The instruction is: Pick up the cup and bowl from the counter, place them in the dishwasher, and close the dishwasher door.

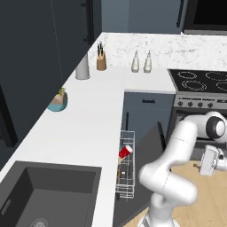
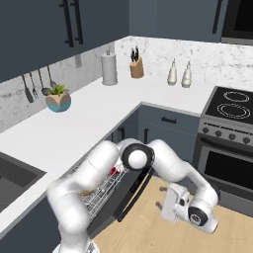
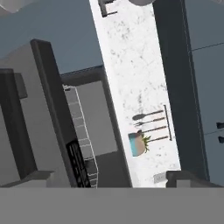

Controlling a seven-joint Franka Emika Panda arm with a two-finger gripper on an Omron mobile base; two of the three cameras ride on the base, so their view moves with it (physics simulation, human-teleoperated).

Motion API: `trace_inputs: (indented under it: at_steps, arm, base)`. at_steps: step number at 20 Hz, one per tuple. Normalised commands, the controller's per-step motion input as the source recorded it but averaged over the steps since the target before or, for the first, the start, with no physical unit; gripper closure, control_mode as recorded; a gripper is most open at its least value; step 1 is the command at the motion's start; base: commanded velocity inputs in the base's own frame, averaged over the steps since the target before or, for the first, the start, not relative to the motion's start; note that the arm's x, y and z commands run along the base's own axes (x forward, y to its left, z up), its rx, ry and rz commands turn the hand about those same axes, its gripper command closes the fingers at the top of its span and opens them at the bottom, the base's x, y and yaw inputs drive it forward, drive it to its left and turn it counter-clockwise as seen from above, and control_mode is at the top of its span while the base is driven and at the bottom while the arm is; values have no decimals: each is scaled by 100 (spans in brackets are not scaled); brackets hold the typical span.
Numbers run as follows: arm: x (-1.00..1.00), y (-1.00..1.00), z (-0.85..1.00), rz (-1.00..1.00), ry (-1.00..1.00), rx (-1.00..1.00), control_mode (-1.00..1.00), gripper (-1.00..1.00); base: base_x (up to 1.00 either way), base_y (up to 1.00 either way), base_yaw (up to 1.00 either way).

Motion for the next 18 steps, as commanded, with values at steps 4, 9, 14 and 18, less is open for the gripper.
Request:
trace_inputs:
  at_steps: [4,9,14,18]
  arm:
    - [27,0,-50,3,9,17,-100,-100]
    - [41,11,-45,3,6,4,-100,-100]
    - [31,21,-40,0,1,0,-100,-100]
    - [33,28,-36,0,0,0,-100,-100]
  base:
    - [0,0,0]
    - [0,0,0]
    - [0,0,0]
    - [0,0,0]
